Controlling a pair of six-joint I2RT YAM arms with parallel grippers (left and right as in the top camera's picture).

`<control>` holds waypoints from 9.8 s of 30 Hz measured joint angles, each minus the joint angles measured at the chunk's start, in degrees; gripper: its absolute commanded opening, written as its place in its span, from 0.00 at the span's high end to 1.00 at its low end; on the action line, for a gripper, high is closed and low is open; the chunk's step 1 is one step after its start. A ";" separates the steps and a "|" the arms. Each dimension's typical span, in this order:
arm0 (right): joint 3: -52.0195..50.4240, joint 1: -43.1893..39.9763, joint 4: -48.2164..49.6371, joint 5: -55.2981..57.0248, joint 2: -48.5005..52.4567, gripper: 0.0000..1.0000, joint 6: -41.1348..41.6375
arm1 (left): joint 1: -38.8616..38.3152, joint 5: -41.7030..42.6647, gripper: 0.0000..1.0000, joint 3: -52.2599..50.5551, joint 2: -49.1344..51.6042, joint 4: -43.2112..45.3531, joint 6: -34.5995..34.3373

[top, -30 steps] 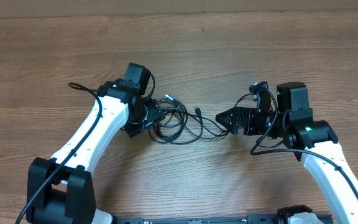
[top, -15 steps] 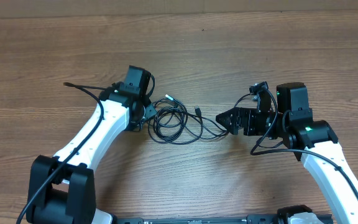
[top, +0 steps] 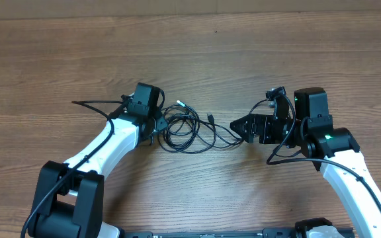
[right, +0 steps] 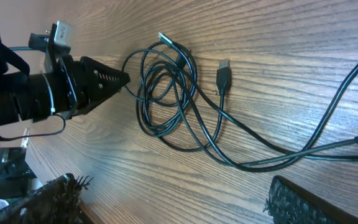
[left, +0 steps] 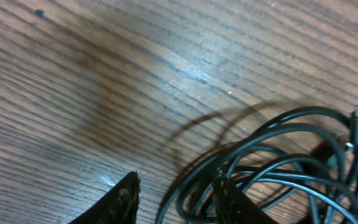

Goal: Untangle cables

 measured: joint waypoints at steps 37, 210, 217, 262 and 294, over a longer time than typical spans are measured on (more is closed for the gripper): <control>0.02 0.92 -6.10 -5.53 0.00 0.00 3.04 | 1.16 4.92 0.96 2.21 -3.96 -6.03 6.75; -2.89 20.04 16.09 -3.21 20.46 0.00 17.77 | 7.13 6.01 0.96 37.53 4.00 -48.26 0.63; -2.93 20.04 25.27 -18.47 20.46 0.00 17.49 | 7.13 7.13 0.96 38.16 -10.64 -48.30 2.64; 5.57 8.11 -0.83 47.87 19.58 0.10 44.00 | 19.96 74.53 0.96 38.16 -18.47 -2.43 19.67; -0.37 -0.20 -0.92 35.85 19.61 0.00 29.75 | 10.32 3.17 0.00 34.10 5.84 -31.50 40.39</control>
